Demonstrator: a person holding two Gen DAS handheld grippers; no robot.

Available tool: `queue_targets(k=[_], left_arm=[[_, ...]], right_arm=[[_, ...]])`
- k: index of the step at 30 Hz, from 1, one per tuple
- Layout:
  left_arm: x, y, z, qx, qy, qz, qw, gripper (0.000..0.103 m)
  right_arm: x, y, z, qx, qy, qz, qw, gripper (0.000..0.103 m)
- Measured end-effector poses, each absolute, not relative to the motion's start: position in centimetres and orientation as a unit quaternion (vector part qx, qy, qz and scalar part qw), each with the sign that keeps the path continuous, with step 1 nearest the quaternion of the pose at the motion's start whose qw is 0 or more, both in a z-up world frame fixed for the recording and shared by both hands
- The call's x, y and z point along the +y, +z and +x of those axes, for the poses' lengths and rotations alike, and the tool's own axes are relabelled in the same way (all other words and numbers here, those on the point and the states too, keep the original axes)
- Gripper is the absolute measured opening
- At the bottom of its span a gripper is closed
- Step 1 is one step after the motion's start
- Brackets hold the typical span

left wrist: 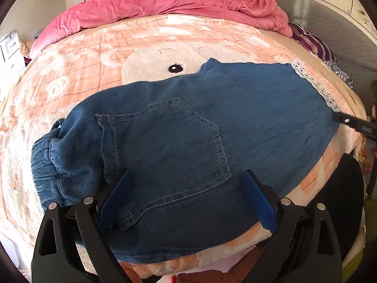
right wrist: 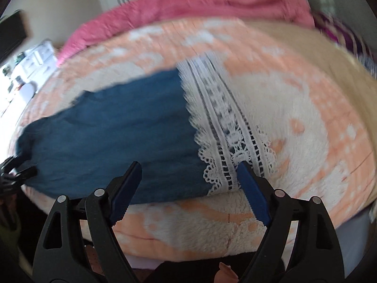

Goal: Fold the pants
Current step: 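Move the right gripper toward the lace hem of the denim pants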

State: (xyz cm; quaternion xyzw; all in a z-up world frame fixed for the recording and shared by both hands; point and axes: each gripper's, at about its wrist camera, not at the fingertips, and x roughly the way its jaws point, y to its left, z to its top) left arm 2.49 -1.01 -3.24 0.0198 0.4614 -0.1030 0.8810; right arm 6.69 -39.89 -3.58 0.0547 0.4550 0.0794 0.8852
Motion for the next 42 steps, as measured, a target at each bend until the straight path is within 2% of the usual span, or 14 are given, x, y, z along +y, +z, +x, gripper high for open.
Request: queue_targets(k=[1,4,15,26,42], left_arm=[[-0.8,-3.5,2.6,0.462,-0.105,0.018,0.880,0.093],[-1.1,-3.8,2.7,0.462,-0.103,0.029,0.880,0.094],[-2.5,0.6,0.7,0.426,-0.124,0.018,0.896,0.096],[-9.0,5.1,1.4,0.384,-0.178,0.049,0.904,0.098],[-16.9,5.5,7.3,0.387,-0.224,0.071,0.892,0.098]], right_arm=[[-40.0,-3.9,6.9,0.450,0.084,0.064,0.887,0.082],[-39.2,-4.1,6.9,0.449,0.084,0.045,0.888,0.086],[-41.4,0.5,3.1,0.381,0.069,0.086,0.918,0.088],[-42.3,2.4,1.7,0.350,0.053,0.089,0.931,0.093],[-43.5,1.5,3.3,0.355,0.032,0.109,0.928,0.094]])
